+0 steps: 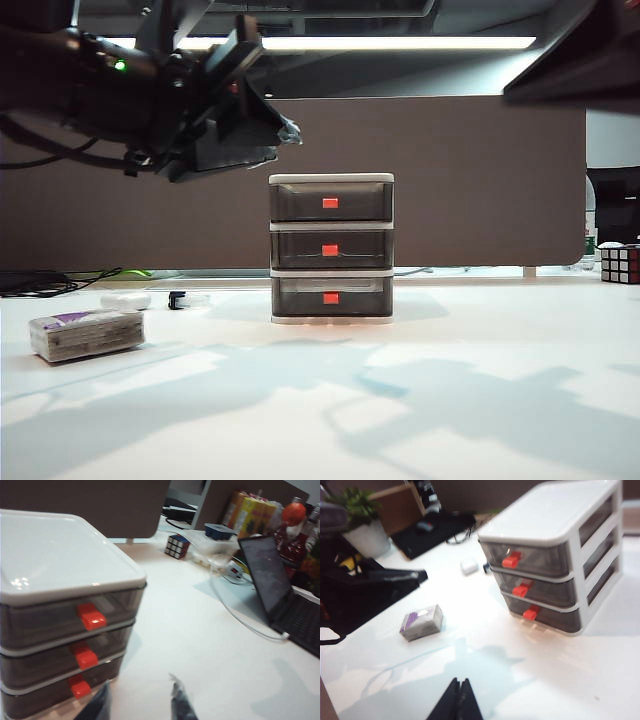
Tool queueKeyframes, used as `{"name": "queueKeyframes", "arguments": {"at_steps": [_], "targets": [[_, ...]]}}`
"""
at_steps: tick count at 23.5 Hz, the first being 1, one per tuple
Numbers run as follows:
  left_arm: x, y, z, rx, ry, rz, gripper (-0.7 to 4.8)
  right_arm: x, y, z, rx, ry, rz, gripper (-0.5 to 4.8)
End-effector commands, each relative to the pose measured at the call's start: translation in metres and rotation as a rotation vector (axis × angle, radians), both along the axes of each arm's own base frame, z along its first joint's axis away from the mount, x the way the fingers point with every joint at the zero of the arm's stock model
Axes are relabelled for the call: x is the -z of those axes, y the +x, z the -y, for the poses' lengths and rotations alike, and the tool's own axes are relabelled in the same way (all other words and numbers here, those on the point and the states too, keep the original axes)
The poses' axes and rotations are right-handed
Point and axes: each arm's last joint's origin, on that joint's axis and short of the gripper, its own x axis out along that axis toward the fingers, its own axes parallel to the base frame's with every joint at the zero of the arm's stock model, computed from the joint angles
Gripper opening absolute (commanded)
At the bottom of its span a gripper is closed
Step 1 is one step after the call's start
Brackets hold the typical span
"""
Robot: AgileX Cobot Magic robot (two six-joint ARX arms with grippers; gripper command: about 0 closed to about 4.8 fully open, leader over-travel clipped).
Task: Open the second layer of the drawer on the table, pick up a pack of napkins on the table and put it in, and finally close the drawer.
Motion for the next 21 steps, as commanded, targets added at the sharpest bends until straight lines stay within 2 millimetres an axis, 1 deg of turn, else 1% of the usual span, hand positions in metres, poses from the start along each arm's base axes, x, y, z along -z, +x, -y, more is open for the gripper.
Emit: {"name": "queueKeyframes", "arguments": {"at_steps": [1,2,3,4,7,8,11,12,15,18,19,21], "targets": [[0.003,0.008,0.002,-0.091,0.016,-0.006,1.73,-0.008,0.02,-0.009,-0.053,0.007,0.01,-0.05],[0.008,0.011,0.005,-0.12,0.025,-0.022,2.25,-0.009,0.034,-0.015,-0.065,0.005,-0.003,-0.05],[0.014,0.013,0.008,-0.125,0.033,-0.045,2.66,-0.009,0.044,-0.019,-0.068,0.001,-0.016,-0.05],[0.019,0.013,0.01,-0.127,0.032,-0.07,2.85,-0.01,0.05,-0.021,-0.068,-0.001,-0.026,-0.05],[0.031,0.015,0.014,-0.123,0.027,-0.134,2.95,-0.012,0.064,-0.026,-0.089,-0.003,-0.049,-0.05],[0.036,0.013,0.017,-0.123,0.025,-0.161,3.06,-0.012,0.068,-0.027,-0.099,-0.005,-0.05,-0.05],[0.045,0.009,0.026,-0.123,0.036,-0.19,3.06,-0.014,0.076,-0.03,-0.132,-0.023,-0.033,-0.05],[0.049,0.004,0.035,-0.127,0.055,-0.186,3.07,-0.015,0.078,-0.031,-0.148,-0.026,-0.028,-0.05],[0.05,-0.008,0.048,-0.191,0.055,-0.155,3.1,-0.015,0.079,-0.032,-0.15,-0.026,-0.028,-0.05],[0.045,-0.014,0.057,-0.27,0.042,-0.118,3.09,-0.015,0.079,-0.032,-0.167,-0.042,-0.002,-0.05],[0.04,-0.014,0.06,-0.323,0.03,-0.099,3.1,-0.016,0.079,-0.032,-0.174,-0.061,0.026,-0.05],[0.036,-0.008,0.067,-0.341,0.022,-0.089,3.1,-0.016,0.081,-0.032,-0.175,-0.065,0.048,-0.05]]}}
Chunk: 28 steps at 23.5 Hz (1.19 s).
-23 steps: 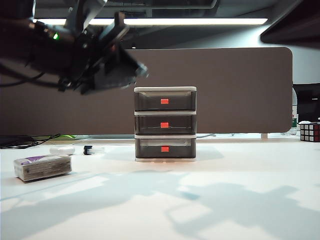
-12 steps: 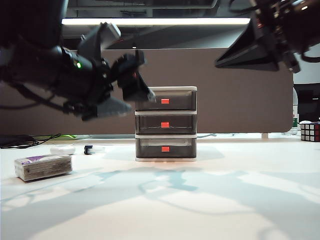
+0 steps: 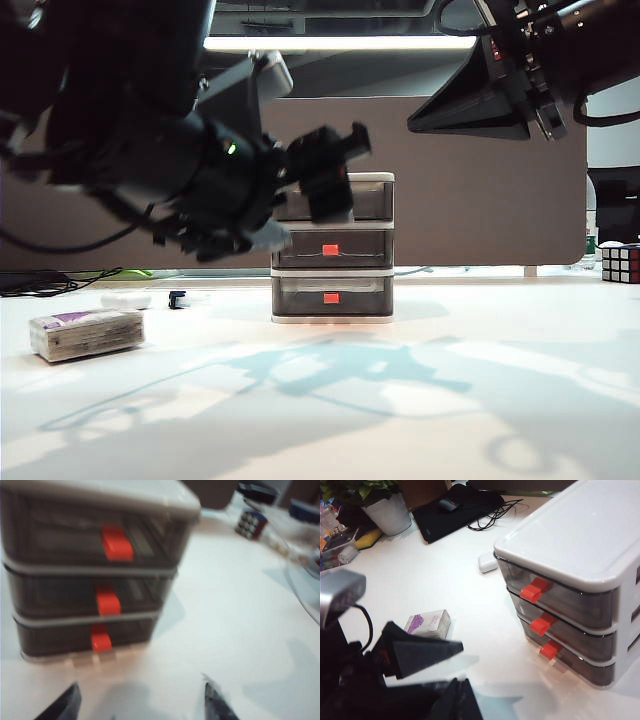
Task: Open the second layer of the drawer on the table, pick up a pack of napkins on the table and put it in, and finally close the drawer.
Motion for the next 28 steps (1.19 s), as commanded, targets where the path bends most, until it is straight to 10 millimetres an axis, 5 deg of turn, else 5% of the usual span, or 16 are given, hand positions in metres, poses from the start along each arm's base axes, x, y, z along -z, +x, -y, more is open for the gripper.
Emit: {"name": "queueKeyframes", "arguments": {"at_steps": [1,7,18,28], "targets": [[-0.006,0.01,0.008,-0.044,-0.019,0.027,3.1,-0.004,0.003,-0.001,-0.009,0.001,0.067,-0.05],[0.006,0.03,0.033,-0.038,0.0,0.011,3.11,0.002,0.021,-0.001,-0.063,0.001,0.049,-0.05],[0.033,0.046,0.044,-0.184,0.094,0.024,3.12,0.016,0.051,0.001,-0.112,-0.01,0.03,-0.05],[0.018,0.064,0.055,-0.234,0.211,0.138,3.11,0.021,0.063,-0.002,-0.153,-0.014,0.031,-0.05]]}}
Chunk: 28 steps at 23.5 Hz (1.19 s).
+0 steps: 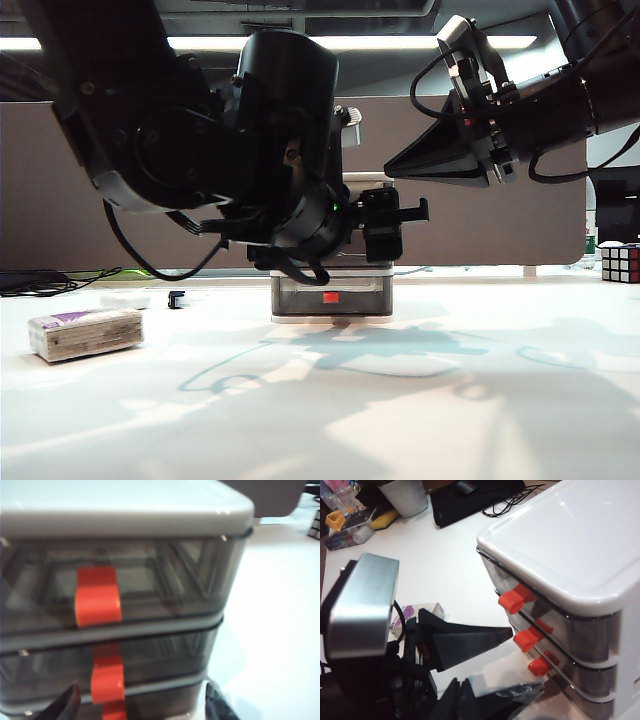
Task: Open the second layer of the drawer on the table, pick up a pack of napkins on the table and put it in, and finally close the drawer.
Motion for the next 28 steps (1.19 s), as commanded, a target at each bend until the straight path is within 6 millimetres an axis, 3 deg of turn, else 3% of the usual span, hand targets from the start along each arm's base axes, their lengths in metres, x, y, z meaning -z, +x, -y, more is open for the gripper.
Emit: {"name": "queueKeyframes", "arguments": {"at_steps": [1,13,24,28], "targets": [[-0.001,0.003,-0.003,-0.042,0.024,0.015,3.11,-0.005,0.001,0.0,-0.01,0.004,0.042,-0.04],[0.0,0.015,-0.014,-0.086,-0.035,-0.006,3.1,-0.007,0.001,0.0,-0.01,0.01,0.064,-0.05],[-0.002,0.019,-0.011,-0.068,-0.044,-0.004,3.08,-0.007,0.001,0.0,-0.011,0.01,0.063,-0.05],[-0.002,0.019,-0.011,-0.065,-0.044,-0.004,2.82,-0.007,0.001,0.0,-0.011,0.01,0.062,-0.05]]}}
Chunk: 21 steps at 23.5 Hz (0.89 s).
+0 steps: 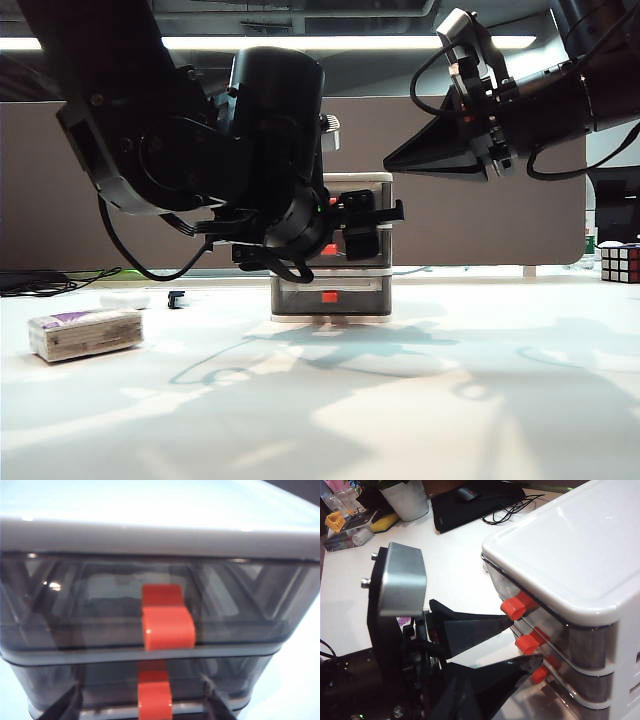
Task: Open the second layer of the drawer on the table, pick up a pack of napkins on the table and put it in, and finally close the drawer.
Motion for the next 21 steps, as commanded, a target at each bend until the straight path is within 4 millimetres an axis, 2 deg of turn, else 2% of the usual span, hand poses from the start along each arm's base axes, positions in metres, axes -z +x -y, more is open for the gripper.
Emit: {"name": "queueKeyframes", "arguments": {"at_steps": [1,5,9,21], "targets": [[-0.0024,0.0008,0.0,0.005,-0.01,0.008,2.68,-0.0041,0.0003,-0.0003,-0.01,0.008,0.025,-0.05],[-0.0023,0.0006,0.001,0.038,-0.014,0.004,2.67,-0.0037,0.0002,-0.0002,-0.01,0.006,0.02,-0.05],[-0.0022,0.0005,0.0013,0.049,-0.015,0.002,2.1,-0.0035,0.0001,-0.0002,-0.01,0.006,0.019,-0.05],[0.0009,0.0029,0.0024,0.043,-0.01,-0.002,2.09,-0.0035,0.0,-0.0003,-0.013,0.007,0.018,-0.05]]}}
